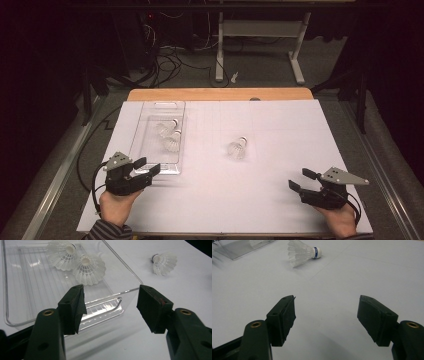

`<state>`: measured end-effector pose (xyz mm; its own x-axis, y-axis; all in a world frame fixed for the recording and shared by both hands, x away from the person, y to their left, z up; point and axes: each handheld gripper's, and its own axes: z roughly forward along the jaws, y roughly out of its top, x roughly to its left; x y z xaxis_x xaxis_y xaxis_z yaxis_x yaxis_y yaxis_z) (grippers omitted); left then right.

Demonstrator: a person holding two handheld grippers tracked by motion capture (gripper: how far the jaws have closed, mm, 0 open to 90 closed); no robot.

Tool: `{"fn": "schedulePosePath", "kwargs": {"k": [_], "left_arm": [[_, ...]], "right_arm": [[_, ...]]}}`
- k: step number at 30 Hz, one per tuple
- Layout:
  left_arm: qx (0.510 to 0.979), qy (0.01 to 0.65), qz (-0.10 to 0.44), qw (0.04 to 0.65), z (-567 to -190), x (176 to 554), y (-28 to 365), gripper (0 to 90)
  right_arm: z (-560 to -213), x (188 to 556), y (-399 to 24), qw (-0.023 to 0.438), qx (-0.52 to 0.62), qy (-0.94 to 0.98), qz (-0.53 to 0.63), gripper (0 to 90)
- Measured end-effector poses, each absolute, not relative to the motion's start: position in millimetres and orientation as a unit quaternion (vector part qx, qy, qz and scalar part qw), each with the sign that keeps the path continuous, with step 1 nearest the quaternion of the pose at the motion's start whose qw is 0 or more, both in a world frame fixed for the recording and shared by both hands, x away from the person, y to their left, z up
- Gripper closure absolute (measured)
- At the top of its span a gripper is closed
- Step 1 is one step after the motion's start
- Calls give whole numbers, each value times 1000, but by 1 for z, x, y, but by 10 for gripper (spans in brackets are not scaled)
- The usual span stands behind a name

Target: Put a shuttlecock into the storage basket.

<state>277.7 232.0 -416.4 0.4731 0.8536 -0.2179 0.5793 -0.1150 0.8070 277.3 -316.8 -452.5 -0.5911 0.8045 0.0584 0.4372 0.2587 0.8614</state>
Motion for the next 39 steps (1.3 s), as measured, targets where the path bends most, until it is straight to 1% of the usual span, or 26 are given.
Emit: {"fn": "schedulePosePath", "kwargs": {"k": [11, 39], "left_arm": [[731, 484, 150, 456, -418, 274, 231, 392], [750, 463, 128, 455, -411, 281, 206, 407]], "right_arm": [[-452, 277, -317, 202, 406, 766, 455, 312], [-452, 277, -318, 203, 404, 767, 455, 312]]}}
